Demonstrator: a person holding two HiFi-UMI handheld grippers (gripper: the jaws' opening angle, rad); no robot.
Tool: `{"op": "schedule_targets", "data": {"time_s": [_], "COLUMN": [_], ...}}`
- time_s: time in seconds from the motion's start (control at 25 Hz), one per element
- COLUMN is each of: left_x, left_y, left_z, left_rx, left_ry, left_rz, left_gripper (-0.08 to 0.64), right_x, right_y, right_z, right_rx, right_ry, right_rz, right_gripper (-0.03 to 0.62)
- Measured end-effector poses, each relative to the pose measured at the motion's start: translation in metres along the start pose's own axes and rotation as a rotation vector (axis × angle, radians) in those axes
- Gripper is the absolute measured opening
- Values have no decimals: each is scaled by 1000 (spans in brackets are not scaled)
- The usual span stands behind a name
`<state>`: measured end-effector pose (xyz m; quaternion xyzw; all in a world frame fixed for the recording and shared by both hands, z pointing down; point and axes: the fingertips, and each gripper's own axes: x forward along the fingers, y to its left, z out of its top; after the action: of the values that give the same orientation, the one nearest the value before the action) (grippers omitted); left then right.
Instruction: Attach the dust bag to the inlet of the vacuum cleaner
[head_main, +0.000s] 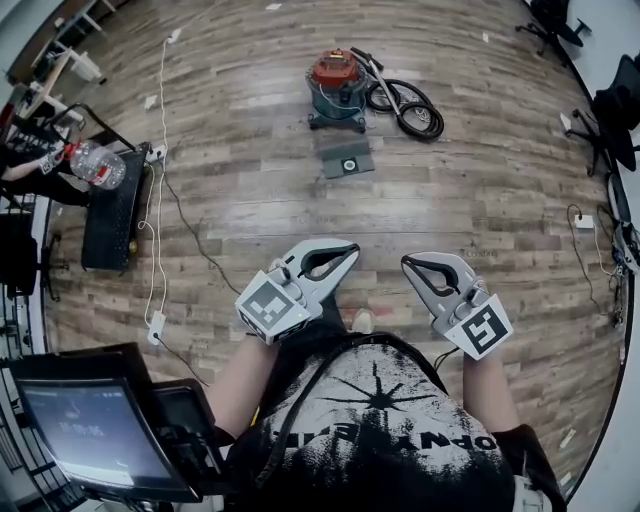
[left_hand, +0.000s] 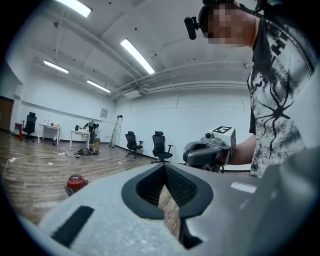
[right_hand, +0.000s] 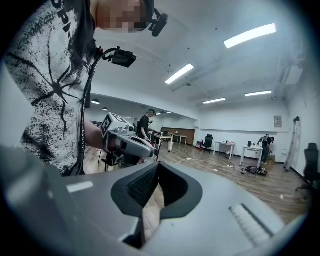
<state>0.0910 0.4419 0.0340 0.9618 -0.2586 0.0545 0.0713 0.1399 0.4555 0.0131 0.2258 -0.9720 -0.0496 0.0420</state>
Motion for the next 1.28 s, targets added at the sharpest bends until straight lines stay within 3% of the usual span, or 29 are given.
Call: {"op": "schedule_targets", "data": {"time_s": [0.24, 0.76, 1.28], "left_x": [10, -3, -10], "left_y": [49, 196, 276], "left_z": [6, 28, 4], "left_rx": [2, 38, -23], "left_ry": [-5, -17, -23], "left_rz": [-63, -159, -189], "left_gripper": [-2, -3, -3], "right_x": [39, 185, 251], "right_y": [-26, -94, -130], "right_z": [-6, 21, -1], "right_rx": [1, -34, -33], "right_ry": [38, 35, 91], "right_rz": [-33, -110, -147], "right_gripper": [6, 6, 6]}}
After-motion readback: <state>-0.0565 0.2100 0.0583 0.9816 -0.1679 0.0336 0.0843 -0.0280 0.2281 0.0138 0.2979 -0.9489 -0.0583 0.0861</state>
